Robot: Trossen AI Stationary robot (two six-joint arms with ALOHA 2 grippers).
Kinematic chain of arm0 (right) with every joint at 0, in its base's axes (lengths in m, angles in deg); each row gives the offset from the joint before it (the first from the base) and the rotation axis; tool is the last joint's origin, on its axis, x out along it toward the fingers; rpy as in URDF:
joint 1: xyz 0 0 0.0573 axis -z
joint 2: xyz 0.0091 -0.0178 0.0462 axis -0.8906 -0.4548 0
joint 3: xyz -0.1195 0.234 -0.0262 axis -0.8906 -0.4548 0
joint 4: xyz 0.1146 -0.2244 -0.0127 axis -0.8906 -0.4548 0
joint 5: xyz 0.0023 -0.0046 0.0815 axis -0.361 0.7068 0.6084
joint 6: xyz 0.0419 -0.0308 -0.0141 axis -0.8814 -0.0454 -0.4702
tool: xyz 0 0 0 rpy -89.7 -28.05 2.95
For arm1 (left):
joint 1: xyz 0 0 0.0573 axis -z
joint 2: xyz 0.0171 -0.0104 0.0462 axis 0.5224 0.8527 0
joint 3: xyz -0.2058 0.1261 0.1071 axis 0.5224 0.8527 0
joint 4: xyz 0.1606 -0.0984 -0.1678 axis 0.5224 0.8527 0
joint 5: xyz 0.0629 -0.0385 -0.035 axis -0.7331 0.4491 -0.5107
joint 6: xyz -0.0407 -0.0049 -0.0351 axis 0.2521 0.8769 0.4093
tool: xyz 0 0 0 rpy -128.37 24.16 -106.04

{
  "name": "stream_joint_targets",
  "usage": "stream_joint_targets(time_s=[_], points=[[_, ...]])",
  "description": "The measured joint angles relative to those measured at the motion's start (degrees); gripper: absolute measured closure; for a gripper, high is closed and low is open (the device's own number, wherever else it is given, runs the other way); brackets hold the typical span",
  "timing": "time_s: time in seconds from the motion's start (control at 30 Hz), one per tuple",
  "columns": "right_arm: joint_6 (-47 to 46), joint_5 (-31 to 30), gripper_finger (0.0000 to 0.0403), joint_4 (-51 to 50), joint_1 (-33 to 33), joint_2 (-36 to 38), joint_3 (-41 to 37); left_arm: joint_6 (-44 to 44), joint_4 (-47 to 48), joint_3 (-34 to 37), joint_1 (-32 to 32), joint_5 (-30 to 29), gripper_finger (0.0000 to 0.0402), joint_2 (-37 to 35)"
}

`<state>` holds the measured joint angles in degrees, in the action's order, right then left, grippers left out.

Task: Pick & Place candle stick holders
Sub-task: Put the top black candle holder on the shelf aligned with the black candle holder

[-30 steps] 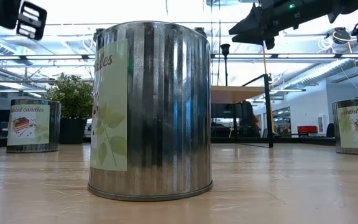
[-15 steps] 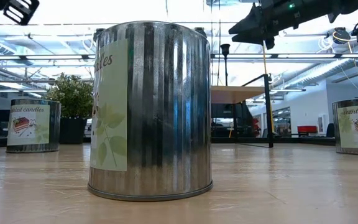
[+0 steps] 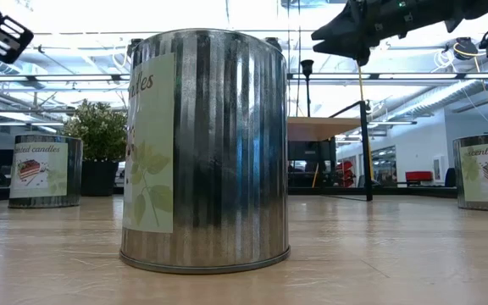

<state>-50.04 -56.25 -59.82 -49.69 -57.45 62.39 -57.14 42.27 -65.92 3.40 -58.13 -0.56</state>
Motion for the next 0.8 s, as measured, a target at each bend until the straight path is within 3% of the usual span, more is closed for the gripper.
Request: stream_joint_targets(time_s=[0.13, 0.33, 0.8], points=[[0.1, -0.1, 0.0232, 0.0, 0.0, 0.0, 0.0, 2.1, 4.4, 0.3, 0.0, -2.1, 0.0227, 0.4], [0.1, -0.1, 0.0232, 0.0, 0.0, 0.0, 0.0, 4.1, 2.8, 2.1, 0.3, 1.7, 0.0227, 0.8], [0.1, -0.2, 0.0232, 0.0, 0.0, 0.0, 0.0, 1.4, -1.3, 2.3, 0.5, -1.1, 0.0227, 1.0]])
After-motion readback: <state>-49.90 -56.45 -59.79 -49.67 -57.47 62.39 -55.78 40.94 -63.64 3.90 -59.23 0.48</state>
